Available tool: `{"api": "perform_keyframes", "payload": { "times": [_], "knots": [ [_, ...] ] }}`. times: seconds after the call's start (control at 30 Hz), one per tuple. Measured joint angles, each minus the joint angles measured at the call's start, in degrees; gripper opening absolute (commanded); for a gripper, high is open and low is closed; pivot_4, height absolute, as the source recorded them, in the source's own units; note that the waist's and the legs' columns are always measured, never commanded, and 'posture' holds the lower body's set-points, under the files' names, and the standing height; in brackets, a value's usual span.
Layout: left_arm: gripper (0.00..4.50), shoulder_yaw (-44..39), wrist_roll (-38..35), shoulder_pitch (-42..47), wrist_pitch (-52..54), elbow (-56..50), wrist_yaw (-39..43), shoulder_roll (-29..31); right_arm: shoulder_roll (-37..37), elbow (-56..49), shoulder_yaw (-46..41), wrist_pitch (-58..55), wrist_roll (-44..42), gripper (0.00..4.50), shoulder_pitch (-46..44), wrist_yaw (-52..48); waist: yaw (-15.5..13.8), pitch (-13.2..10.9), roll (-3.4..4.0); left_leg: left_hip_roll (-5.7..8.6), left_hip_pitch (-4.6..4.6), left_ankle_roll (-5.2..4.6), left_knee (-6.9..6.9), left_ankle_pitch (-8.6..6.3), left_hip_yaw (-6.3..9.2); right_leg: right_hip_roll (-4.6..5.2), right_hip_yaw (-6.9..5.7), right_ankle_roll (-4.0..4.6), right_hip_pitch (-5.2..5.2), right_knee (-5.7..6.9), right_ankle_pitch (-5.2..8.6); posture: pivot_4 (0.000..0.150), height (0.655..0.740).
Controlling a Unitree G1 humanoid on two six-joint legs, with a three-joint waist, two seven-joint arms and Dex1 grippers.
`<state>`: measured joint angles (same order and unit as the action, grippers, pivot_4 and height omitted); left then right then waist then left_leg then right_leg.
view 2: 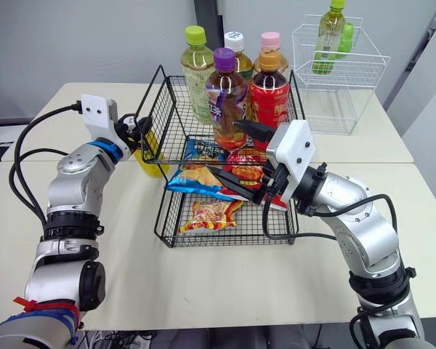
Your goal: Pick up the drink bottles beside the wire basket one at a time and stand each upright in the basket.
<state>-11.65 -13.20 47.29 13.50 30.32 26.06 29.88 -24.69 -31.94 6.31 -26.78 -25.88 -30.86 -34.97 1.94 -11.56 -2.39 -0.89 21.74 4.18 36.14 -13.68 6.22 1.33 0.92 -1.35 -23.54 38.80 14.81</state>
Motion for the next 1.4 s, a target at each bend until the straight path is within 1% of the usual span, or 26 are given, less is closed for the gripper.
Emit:
{"api": "perform_keyframes", "payload": {
  "times": [0.1, 0.17, 0.23, 0.33, 0.43, 0.53, 0.6, 0.67, 0.73, 0.83, 0.93, 1.13, 1.4],
  "knots": [
    [1.39, -0.06, -1.23, -0.33, 1.45, -1.2, 2.49, 1.34, 0.34, 0.01, 0.0, 0.03, 0.01, 4.5, -0.01, 0.04, 0.06, -0.01, 0.0, -0.01, 0.08, 0.0, 0.0, 0.0, 0.01, -0.02, -0.01, 0.02, -0.09, 0.01, -0.01, 0.15, 0.74],
    [1.39, -0.33, -2.89, -0.25, 3.64, -2.82, 5.3, 3.35, 0.72, 0.02, -0.01, 0.13, 0.01, 4.5, -0.01, 0.12, 0.06, -0.01, -0.01, -0.01, 0.21, 0.01, 0.0, 0.0, 0.01, -0.02, -0.02, 0.04, -0.21, 0.03, -0.03, 0.15, 0.74],
    [1.39, -0.37, -5.08, 1.47, 7.36, -4.77, 9.61, 6.86, 1.31, 0.06, -0.19, 0.36, 0.01, 4.5, -0.07, 0.24, 0.02, -0.04, -0.06, -0.01, 0.36, 0.02, 0.0, 0.01, 0.04, -0.03, -0.04, 0.06, -0.34, 0.05, -0.03, 0.15, 0.74],
    [1.39, -0.41, -8.24, 8.06, 12.67, -6.86, 15.24, 12.27, 1.92, 0.16, -0.66, 1.18, 0.02, 4.5, -0.3, 0.56, 0.03, -0.04, -0.07, -0.01, 0.76, 0.07, 0.05, 0.04, 0.11, -0.03, -0.1, 0.17, -0.64, 0.08, -0.1, 0.15, 0.74],
    [1.39, -0.91, -11.42, 16.89, 17.34, -7.76, 20.34, 16.69, 2.44, 0.31, -0.65, 1.76, 0.25, 4.5, -0.45, 1.03, -0.05, -0.04, -0.06, 0.03, 0.8, 0.07, 0.05, 0.04, 0.11, -0.01, -0.11, 0.16, -0.63, 0.03, -0.1, 0.15, 0.74],
    [1.39, -1.29, -14.52, 24.61, 21.7, -7.94, 24.7, 18.52, 2.54, 0.82, -0.65, 2.5, 1.13, 4.5, -0.62, 1.37, -0.05, -0.04, -0.06, 0.07, 0.78, 0.07, 0.05, 0.04, 0.08, 0.04, -0.09, 0.07, -0.62, 0.04, -0.04, 0.15, 0.74],
    [1.39, -1.07, -16.63, 29.53, 25.48, -7.97, 27.27, 18.51, 2.85, 0.87, -0.62, 3.08, 2.16, 4.5, -0.67, 1.65, 0.0, -0.04, -0.06, 0.07, 0.76, 0.07, 0.05, 0.04, 0.09, 0.03, -0.09, -0.04, -0.62, 0.08, 0.02, 0.15, 0.74],
    [1.39, -1.05, -17.23, 30.53, 26.33, -8.01, 27.69, 18.36, 2.97, 0.87, -0.62, 3.37, 2.24, 4.5, -0.67, 1.72, 0.1, -0.04, -0.04, 0.07, 0.7, 0.07, 0.05, 0.04, 0.06, 0.03, -0.05, -0.04, -0.61, 0.1, 0.02, 0.15, 0.74],
    [1.39, 0.51, -17.34, 32.26, 28.61, -8.11, 28.79, 16.79, 3.29, 0.88, -0.6, 4.01, 2.85, 4.5, -0.67, 2.13, 0.06, -0.04, -0.03, 0.04, 0.69, 0.06, 0.05, 0.05, 0.11, 0.0, -0.09, -0.04, -0.6, 0.14, 0.02, 0.15, 0.74],
    [1.39, 1.99, -17.87, 32.24, 30.19, -8.29, 29.68, 14.15, 3.46, 0.9, -0.52, 4.57, 4.13, 4.5, -0.62, 2.53, 0.1, -0.05, -0.02, 0.04, 0.69, 0.08, 0.06, 0.06, 0.07, 0.0, -0.05, -0.02, -0.61, 0.15, 0.01, 0.15, 0.74],
    [1.39, 3.27, -17.98, 30.89, 31.43, -9.74, 29.73, 13.16, 3.48, 0.9, -0.53, 4.73, 4.45, 4.5, -0.46, 2.7, 0.3, -0.05, -0.01, 0.04, 0.69, 0.08, 0.05, 0.06, 0.06, 0.0, -0.03, 0.05, -0.63, 0.15, -0.03, 0.15, 0.74],
    [1.39, 4.86, -17.98, 26.42, 32.77, -11.91, 28.28, 9.03, 3.48, 0.87, -0.53, 4.75, 4.56, 4.5, 0.43, 3.08, 0.47, -0.06, -0.01, 0.04, 0.71, 0.09, 0.05, 0.06, 0.06, 0.0, -0.02, 0.11, -0.65, 0.16, -0.06, 0.15, 0.74],
    [1.39, 5.32, -16.81, 23.57, 31.34, -12.64, 27.66, 8.06, 3.36, 0.77, -0.53, 4.75, 4.64, 4.5, 0.51, 3.88, 0.58, -0.05, -0.01, 0.05, 0.72, 0.09, 0.06, 0.07, 0.05, 0.01, -0.01, 0.12, -0.65, 0.16, -0.07, 0.15, 0.74]
  ]
}}
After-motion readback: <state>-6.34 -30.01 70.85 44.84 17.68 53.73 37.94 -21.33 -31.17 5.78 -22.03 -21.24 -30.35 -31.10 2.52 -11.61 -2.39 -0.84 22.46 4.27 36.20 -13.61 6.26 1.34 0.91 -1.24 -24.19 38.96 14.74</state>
